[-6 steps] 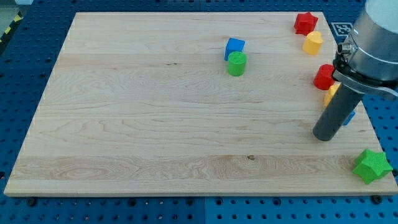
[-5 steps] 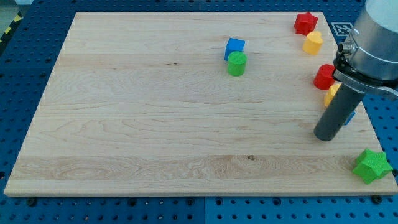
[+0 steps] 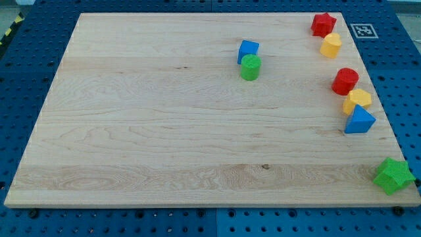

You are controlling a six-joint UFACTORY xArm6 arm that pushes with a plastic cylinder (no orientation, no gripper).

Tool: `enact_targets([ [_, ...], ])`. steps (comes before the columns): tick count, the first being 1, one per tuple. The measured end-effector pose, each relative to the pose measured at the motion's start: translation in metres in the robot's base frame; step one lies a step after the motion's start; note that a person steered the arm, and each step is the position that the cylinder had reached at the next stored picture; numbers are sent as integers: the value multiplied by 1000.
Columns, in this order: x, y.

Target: Place the green star vertically below the green circle

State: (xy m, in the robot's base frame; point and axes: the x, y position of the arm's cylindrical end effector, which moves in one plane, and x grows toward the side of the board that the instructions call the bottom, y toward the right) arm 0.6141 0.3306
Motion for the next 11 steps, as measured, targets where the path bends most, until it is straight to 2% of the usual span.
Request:
enact_targets([
  [2, -2, -60],
  [4, -47, -59],
  [7, -31, -129],
  [8, -11, -115],
  [9, 5, -132],
  [11, -20, -172],
])
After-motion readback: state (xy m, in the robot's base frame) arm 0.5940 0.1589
